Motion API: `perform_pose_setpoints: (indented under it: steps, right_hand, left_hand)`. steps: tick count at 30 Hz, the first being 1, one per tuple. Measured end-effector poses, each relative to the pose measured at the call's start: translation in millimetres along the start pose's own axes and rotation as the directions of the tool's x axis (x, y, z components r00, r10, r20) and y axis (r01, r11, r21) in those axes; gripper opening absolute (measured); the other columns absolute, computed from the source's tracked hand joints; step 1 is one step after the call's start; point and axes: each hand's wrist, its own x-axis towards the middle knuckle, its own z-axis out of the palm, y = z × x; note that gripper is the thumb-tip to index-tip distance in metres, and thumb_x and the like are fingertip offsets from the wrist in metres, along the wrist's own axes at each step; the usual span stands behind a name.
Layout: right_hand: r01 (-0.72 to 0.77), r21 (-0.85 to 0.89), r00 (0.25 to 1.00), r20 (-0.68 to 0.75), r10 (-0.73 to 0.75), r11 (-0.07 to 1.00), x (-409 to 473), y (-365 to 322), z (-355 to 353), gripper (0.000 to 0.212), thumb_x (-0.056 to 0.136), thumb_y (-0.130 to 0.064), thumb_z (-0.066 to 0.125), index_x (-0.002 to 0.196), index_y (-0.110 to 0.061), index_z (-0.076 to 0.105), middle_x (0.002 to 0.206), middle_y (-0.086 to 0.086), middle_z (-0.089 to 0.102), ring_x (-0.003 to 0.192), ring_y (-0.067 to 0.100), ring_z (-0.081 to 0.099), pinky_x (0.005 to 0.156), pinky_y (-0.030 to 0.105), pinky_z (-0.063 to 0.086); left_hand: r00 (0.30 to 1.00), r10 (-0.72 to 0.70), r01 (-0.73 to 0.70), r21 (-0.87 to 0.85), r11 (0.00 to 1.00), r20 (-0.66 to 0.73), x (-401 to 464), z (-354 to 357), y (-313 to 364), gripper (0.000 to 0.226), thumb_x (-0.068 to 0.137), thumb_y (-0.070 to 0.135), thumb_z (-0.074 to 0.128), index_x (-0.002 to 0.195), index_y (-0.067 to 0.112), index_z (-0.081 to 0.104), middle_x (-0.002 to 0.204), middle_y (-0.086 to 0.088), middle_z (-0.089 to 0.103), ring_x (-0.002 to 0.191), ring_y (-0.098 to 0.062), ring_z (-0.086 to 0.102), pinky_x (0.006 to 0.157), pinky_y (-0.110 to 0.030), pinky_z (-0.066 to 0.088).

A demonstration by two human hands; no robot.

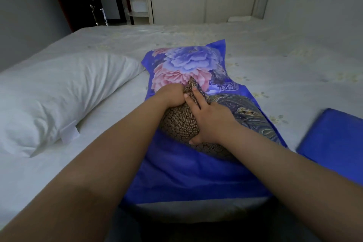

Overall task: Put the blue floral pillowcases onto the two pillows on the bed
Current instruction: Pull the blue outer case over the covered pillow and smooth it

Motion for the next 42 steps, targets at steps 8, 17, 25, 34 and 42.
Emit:
perform_pose_setpoints:
  steps: [8, 17, 25, 34, 42]
  right_hand:
    - [0.036, 0.026, 0.995, 0.090, -0.038, 0.999, 40, 14, -9, 0.109, 0.067, -0.059, 0.065, 0.151, -0.018, 0.008, 0.152, 0.004, 0.031, 0.126, 0.027, 0.047, 0.093, 0.036, 0.043]
    - [-0.086, 0.324, 0.970, 0.244, 0.004, 0.942, 79, 54, -28, 0.094, 0.070, -0.037, 0.069, 0.150, -0.028, 0.019, 0.150, 0.008, 0.035, 0.132, 0.027, 0.039, 0.105, 0.031, 0.036]
    - [-0.097, 0.284, 0.941, 0.339, -0.005, 0.954, 102, 71, -54, 0.082, 0.075, -0.029, 0.067, 0.147, -0.035, 0.027, 0.151, 0.003, 0.031, 0.136, 0.022, 0.031, 0.109, 0.035, 0.029]
    - [-0.118, 0.356, 0.939, 0.343, -0.012, 0.927, 109, 81, -63, 0.078, 0.077, -0.021, 0.066, 0.145, -0.036, 0.031, 0.144, 0.002, 0.038, 0.121, 0.018, 0.042, 0.090, 0.025, 0.037]
    - [-0.073, 0.261, 0.966, 0.257, 0.003, 0.963, 124, 66, -56, 0.078, 0.076, -0.020, 0.066, 0.145, -0.034, 0.032, 0.150, 0.004, 0.032, 0.133, 0.024, 0.035, 0.100, 0.029, 0.034]
  left_hand:
    - [0.813, -0.181, -0.042, -0.366, 0.930, -0.553, -34, 21, -11, 0.031, 0.087, 0.032, 0.060, 0.107, 0.012, 0.049, 0.095, -0.004, 0.060, 0.087, -0.024, 0.058, 0.074, -0.034, 0.043]
    - [0.960, -0.034, 0.063, 0.097, 0.993, -0.277, -87, 120, -39, 0.053, 0.089, 0.050, 0.030, 0.107, 0.009, 0.058, 0.111, -0.012, 0.060, 0.102, -0.033, 0.056, 0.086, -0.039, 0.045]
    - [0.943, -0.331, 0.322, 0.187, 0.928, 0.022, -33, 96, -53, 0.067, 0.097, 0.052, 0.029, 0.148, 0.011, 0.014, 0.158, -0.005, 0.006, 0.126, -0.036, 0.042, 0.093, -0.044, 0.042]
    - [0.974, -0.222, 0.225, 0.197, 0.954, -0.039, -37, 95, -47, 0.054, 0.095, 0.047, 0.040, 0.138, 0.014, 0.036, 0.143, -0.012, 0.038, 0.108, -0.034, 0.056, 0.080, -0.041, 0.048]
    - [0.935, 0.132, -0.098, 0.119, 0.988, -0.331, -76, 62, 27, 0.011, 0.080, 0.021, 0.055, 0.088, 0.014, 0.056, 0.096, -0.004, 0.059, 0.073, -0.032, 0.060, 0.051, -0.031, 0.032]
